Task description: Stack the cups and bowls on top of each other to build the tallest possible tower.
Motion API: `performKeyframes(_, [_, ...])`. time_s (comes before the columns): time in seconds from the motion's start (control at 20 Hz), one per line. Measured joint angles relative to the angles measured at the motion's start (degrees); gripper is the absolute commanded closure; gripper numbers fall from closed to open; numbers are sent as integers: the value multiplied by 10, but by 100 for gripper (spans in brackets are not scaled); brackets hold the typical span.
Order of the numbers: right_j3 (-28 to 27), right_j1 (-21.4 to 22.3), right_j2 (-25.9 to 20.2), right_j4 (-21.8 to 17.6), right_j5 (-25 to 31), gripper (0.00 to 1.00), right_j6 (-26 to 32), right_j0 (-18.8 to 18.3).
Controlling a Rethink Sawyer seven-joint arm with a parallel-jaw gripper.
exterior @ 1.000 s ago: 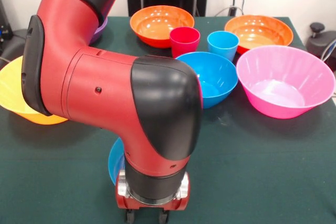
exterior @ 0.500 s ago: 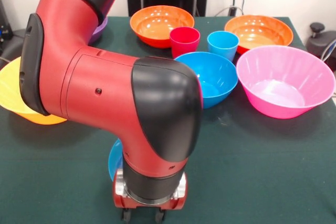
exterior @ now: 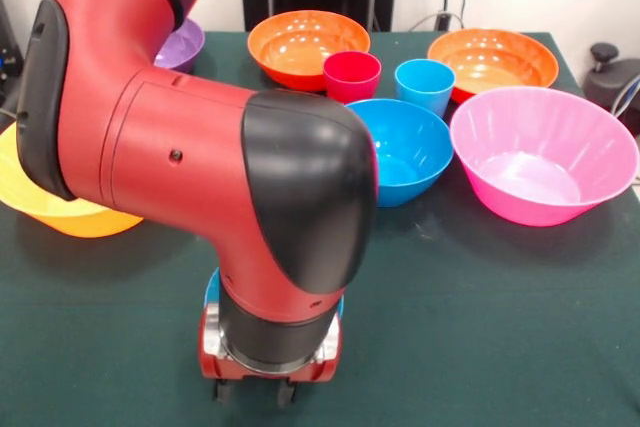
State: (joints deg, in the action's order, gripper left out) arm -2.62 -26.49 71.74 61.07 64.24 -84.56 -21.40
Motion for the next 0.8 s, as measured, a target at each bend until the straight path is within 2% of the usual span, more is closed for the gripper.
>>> performKeyframes(0.4, [2, 27, -39, -37, 37, 0, 0, 17])
performKeyframes(0.8, [5, 37, -81, -64, 39, 0, 0, 35])
